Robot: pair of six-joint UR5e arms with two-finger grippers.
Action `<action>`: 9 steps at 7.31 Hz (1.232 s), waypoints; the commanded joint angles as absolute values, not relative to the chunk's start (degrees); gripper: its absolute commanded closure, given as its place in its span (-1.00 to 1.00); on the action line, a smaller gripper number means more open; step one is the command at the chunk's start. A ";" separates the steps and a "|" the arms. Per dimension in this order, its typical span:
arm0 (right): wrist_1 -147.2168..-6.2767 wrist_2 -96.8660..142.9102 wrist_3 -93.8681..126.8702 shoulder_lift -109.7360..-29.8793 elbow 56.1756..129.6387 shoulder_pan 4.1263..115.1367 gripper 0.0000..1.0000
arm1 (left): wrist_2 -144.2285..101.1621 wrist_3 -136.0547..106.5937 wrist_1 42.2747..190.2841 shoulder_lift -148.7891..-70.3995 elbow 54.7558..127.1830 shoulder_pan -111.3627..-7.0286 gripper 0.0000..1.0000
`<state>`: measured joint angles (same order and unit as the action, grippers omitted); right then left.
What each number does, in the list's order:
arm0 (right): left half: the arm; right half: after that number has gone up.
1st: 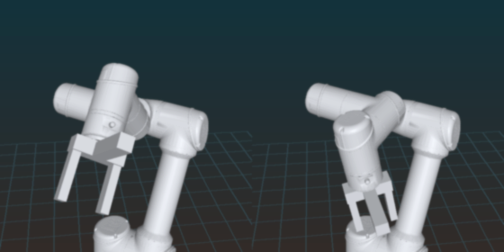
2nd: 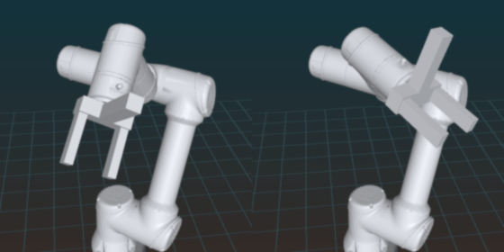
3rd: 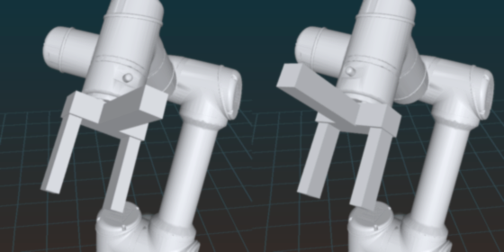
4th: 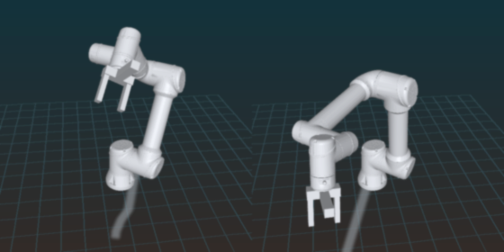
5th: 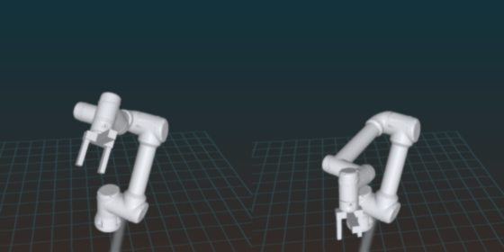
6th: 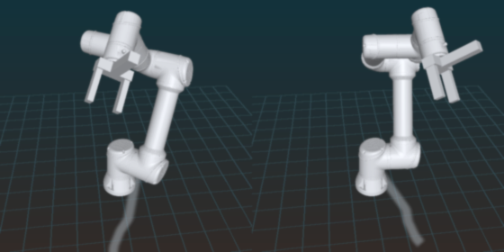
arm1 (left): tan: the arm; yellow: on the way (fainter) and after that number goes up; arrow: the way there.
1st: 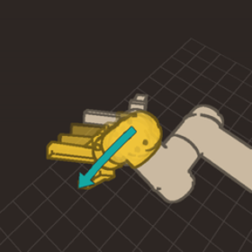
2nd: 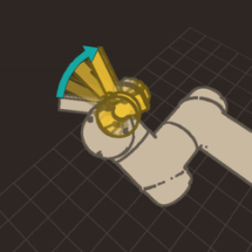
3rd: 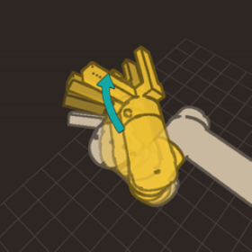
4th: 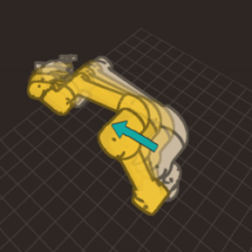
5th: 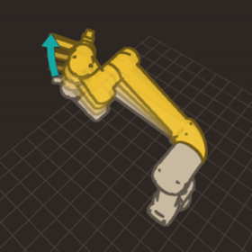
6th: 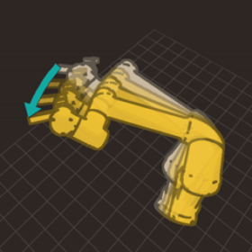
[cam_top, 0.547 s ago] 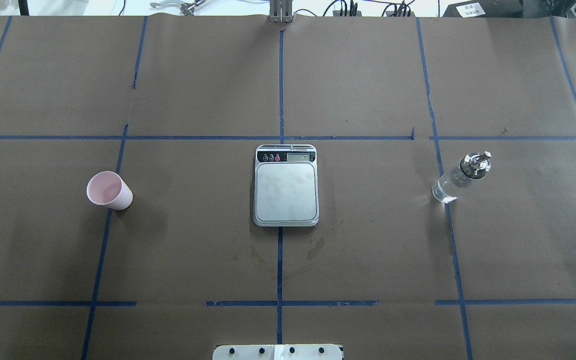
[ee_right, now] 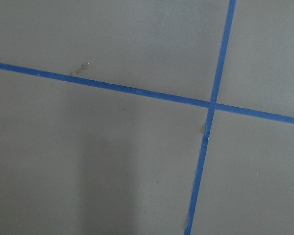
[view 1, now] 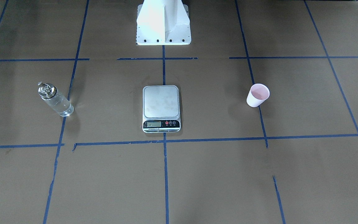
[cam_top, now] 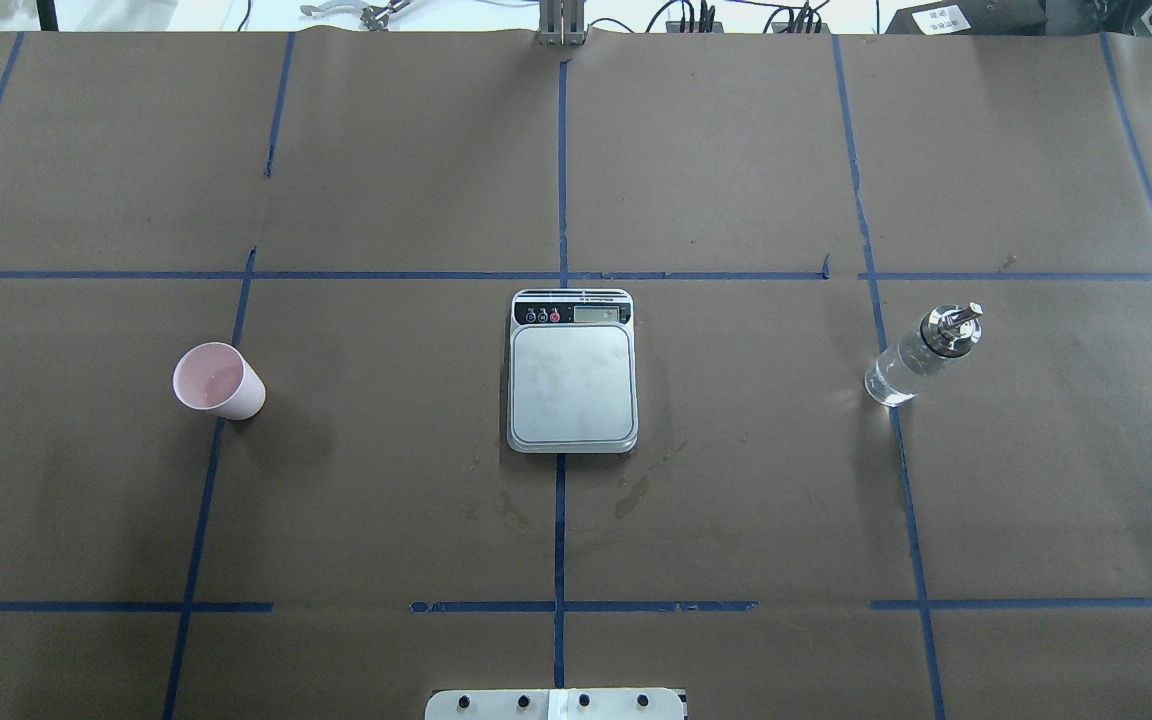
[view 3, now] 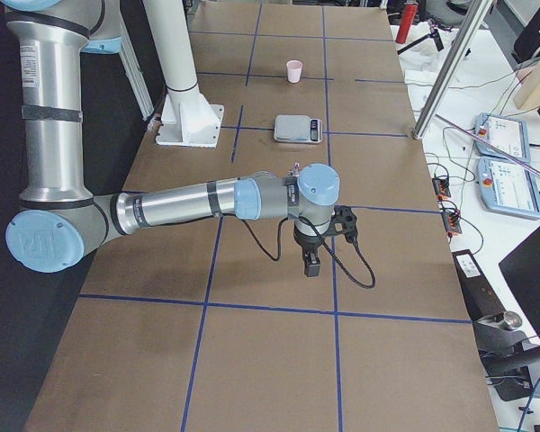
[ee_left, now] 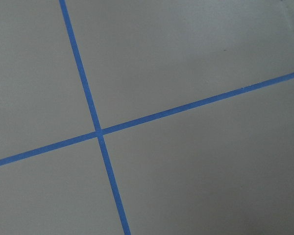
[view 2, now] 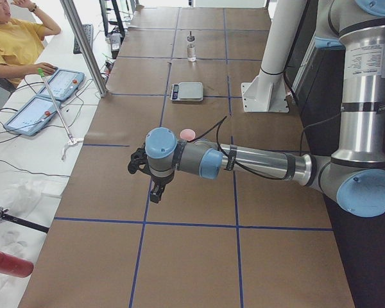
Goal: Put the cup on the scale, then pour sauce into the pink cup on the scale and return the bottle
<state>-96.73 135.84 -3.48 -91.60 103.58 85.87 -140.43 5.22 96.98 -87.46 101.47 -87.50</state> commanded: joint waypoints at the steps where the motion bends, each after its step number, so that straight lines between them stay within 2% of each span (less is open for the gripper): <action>1: -96.77 138.77 -3.52 -91.67 103.18 85.87 -1.00 | -140.01 5.10 96.86 -87.36 102.57 -87.45 -1.00; 3: -96.68 139.92 -3.34 -91.23 103.36 85.61 -1.00 | -141.41 5.10 100.26 -87.71 100.91 -87.19 -1.00; 5: -96.59 139.57 -3.69 -91.23 103.27 85.43 -1.00 | -141.68 -7.19 103.70 -87.89 104.21 -84.14 -1.00; 7: -96.50 139.66 -4.04 -91.32 103.71 85.43 -1.00 | -139.85 -24.96 104.59 -87.27 111.51 -74.49 -1.00; 9: -96.50 139.75 -3.96 -91.23 104.32 85.43 -1.00 | -132.23 -38.85 105.20 -88.15 113.73 -62.99 -1.00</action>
